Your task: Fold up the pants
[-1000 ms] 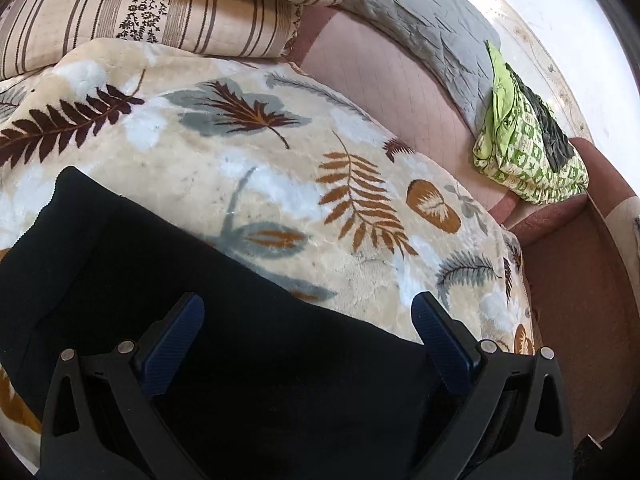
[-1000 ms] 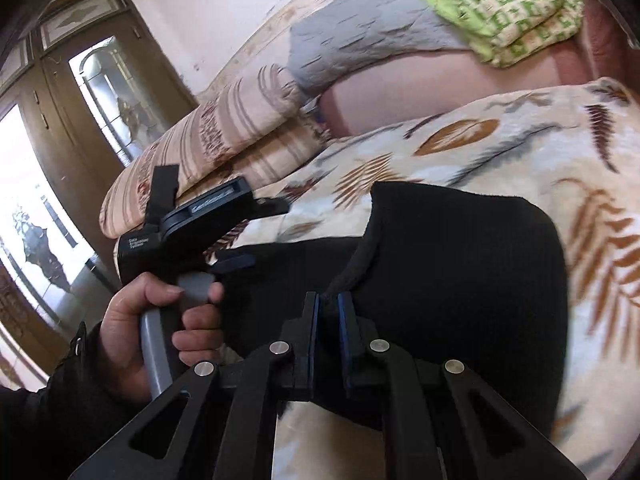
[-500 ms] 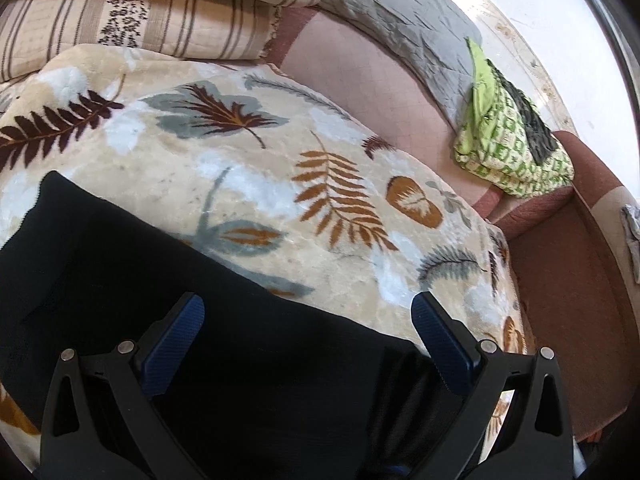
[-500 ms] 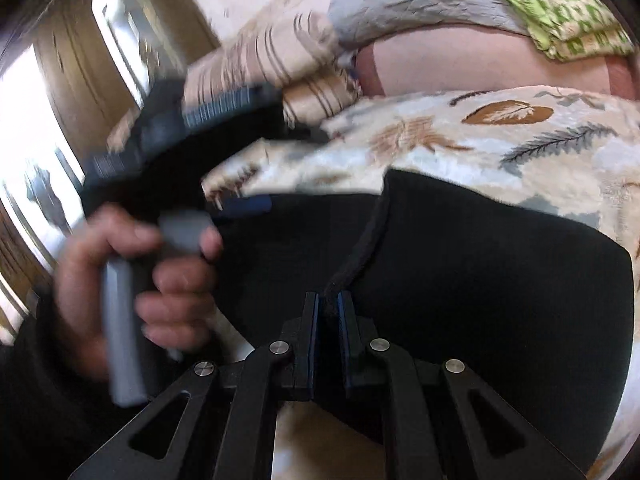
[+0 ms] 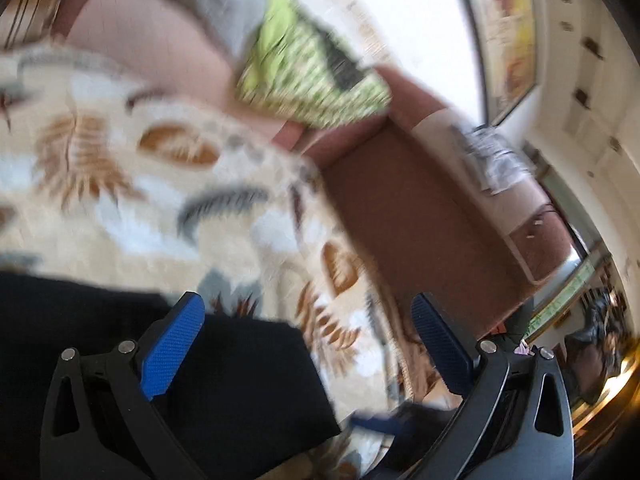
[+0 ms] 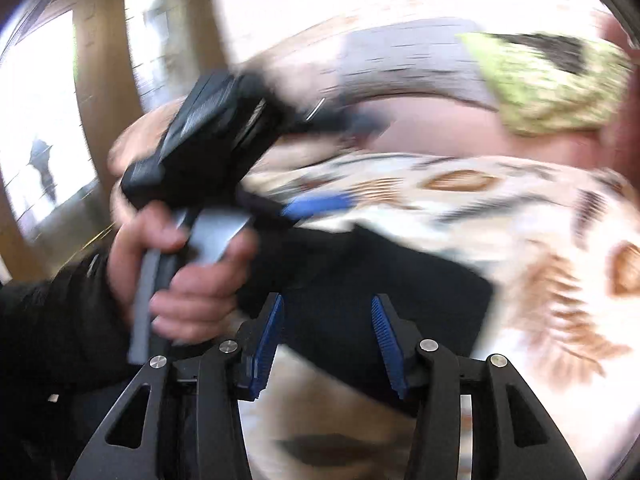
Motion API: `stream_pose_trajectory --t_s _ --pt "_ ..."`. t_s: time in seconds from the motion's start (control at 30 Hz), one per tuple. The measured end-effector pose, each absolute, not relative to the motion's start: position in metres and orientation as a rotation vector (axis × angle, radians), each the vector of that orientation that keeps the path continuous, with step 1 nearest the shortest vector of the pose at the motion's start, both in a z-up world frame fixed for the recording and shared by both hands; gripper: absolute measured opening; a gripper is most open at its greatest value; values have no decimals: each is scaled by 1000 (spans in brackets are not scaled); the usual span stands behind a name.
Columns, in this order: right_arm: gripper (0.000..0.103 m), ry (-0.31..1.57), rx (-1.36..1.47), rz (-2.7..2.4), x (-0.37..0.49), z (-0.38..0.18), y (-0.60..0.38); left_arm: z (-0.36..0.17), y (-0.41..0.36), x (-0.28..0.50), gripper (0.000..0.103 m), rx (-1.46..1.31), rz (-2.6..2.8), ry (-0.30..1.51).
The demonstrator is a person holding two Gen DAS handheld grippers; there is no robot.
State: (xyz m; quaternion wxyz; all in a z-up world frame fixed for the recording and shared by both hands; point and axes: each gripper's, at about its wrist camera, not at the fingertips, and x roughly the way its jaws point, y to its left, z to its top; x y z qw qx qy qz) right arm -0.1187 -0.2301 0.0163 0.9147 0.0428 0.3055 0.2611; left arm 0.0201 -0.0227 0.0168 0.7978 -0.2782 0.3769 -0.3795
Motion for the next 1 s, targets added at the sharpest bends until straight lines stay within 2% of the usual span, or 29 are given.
stream_pose_trajectory --t_s 0.03,0.07,0.13,0.2,0.27,0.5,0.57,0.6,0.63,0.73,0.8,0.83,0.87,1.0 --pt "30 650 94 508 -116 14 -236 8 -26 27 84 -594 -775 854" --pt "4 676 86 479 -113 10 -240 1 -27 31 75 -585 -730 889" --pt "0 729 72 441 -108 -1 -243 -23 -26 41 24 -559 -611 1008" --pt "0 791 56 418 -100 -14 -240 -36 -15 45 1 -576 -532 1058" --pt "0 898 41 406 -91 -34 -238 -46 -3 46 1 -683 -542 1089" --pt "0 858 209 436 -75 -20 -256 -31 -7 35 2 -623 -518 1023" --pt "5 789 191 409 -67 -8 -259 -14 -4 21 11 -597 -524 953" --pt "6 769 180 394 -59 -3 -259 -6 -2 15 21 -590 -544 904" --pt "6 771 179 386 -51 -2 -258 2 -2 10 25 -588 -568 860" --pt "6 816 184 373 -19 -13 -253 9 -10 1 25 -553 -609 837" --pt "3 907 182 390 -1 -36 -245 -11 -17 -1 24 -516 -536 938" --pt "1 892 175 386 1 -42 -243 -24 -18 -2 15 -512 -500 986" --pt "0 873 169 384 2 -44 -242 -29 -17 -8 11 -506 -463 978" --pt "0 860 166 389 2 -43 -241 -33 -12 -18 5 -520 -421 961"
